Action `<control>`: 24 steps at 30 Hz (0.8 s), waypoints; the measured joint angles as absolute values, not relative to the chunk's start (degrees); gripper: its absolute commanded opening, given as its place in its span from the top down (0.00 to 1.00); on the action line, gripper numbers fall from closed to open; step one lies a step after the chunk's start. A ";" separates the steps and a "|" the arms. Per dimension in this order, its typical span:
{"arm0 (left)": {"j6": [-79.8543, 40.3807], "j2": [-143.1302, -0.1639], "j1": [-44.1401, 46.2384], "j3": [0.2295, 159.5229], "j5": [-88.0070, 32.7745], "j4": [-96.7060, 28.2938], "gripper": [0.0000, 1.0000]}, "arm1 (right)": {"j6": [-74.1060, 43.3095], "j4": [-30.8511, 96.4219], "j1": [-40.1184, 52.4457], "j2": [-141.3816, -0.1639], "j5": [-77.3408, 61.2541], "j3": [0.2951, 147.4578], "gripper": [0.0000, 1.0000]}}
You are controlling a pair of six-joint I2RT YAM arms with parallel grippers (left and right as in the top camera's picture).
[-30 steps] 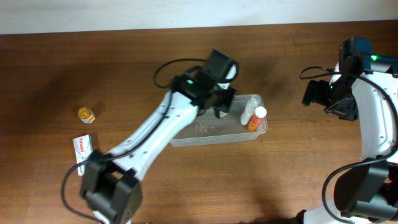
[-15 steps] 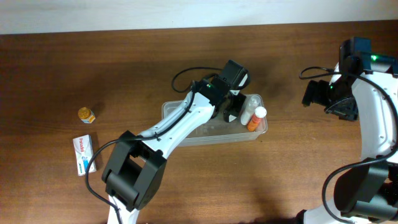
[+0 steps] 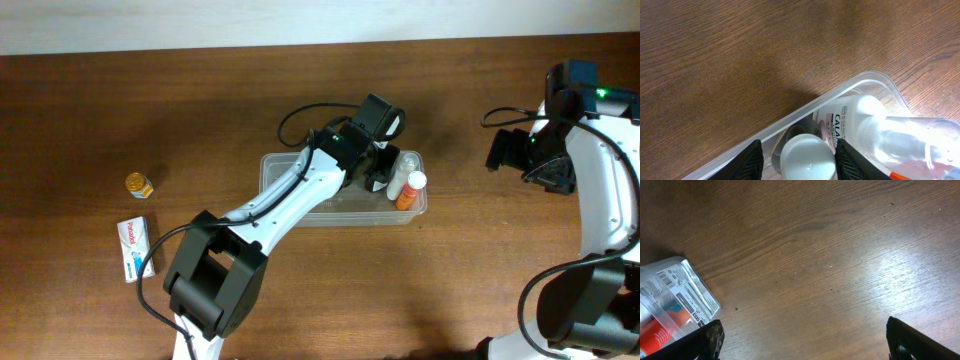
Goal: Pack container
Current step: 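Carry the dark bottle with the left gripper into the container, then grasp the gold-lidded jar with the left gripper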
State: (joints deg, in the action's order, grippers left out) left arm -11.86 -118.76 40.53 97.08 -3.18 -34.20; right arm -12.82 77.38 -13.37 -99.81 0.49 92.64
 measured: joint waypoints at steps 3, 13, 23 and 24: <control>-11.86 -118.76 40.56 97.08 -3.18 -34.26 0.46 | -12.86 77.38 -13.37 -99.81 0.49 92.64 0.04; -11.73 -115.00 37.26 98.83 -2.07 -39.35 0.01 | -12.84 77.38 -13.37 -99.81 0.47 92.64 0.04; -12.75 -93.36 9.34 102.17 5.08 -57.30 0.01 | -12.80 77.38 -13.37 -99.81 0.32 92.64 0.04; -12.95 -93.36 6.68 102.17 5.06 -59.05 0.01 | -12.84 77.38 -13.37 -99.81 0.32 92.64 0.04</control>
